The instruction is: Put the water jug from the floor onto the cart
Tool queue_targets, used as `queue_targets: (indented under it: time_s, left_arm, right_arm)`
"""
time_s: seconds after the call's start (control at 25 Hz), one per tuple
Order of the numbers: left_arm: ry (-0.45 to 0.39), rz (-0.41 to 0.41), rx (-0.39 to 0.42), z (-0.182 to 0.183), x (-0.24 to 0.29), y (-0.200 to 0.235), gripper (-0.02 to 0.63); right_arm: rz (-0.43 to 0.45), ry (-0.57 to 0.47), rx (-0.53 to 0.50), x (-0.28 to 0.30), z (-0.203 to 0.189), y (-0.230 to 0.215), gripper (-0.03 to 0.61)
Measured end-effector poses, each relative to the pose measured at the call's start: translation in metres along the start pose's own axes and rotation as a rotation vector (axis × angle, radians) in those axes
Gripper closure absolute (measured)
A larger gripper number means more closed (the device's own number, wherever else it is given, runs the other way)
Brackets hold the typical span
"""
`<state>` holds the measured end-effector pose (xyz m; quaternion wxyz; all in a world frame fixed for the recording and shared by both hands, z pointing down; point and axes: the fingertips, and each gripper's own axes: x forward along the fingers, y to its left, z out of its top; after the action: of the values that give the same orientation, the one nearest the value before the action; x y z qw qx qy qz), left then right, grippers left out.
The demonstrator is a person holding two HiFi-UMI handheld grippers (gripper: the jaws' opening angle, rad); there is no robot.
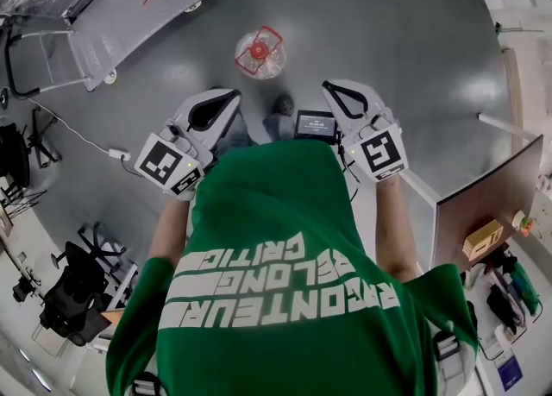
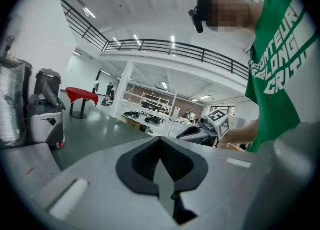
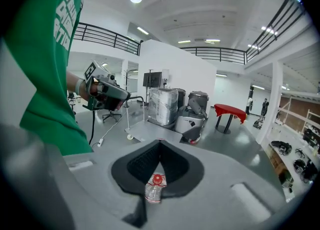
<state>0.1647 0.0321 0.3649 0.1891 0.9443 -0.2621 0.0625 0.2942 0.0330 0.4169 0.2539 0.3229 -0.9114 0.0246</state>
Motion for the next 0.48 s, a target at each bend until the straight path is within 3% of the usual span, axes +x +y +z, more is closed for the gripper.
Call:
queue_targets:
  time_s: [0.2, 0.48]
  left_arm:
    - [0.006, -0.035, -0.005, 0.003, -0.002, 0.01, 0.598]
    - [-0.004, -0.016, -0.028, 0.003, -0.023, 0.038, 0.598]
  right_arm:
    - [-0.028, 0.017, 0.002, 0.007, 0.009, -0.001, 0.586]
    - [-0.036, 0.015, 0.007, 0.028, 0.025, 0.003, 0.586]
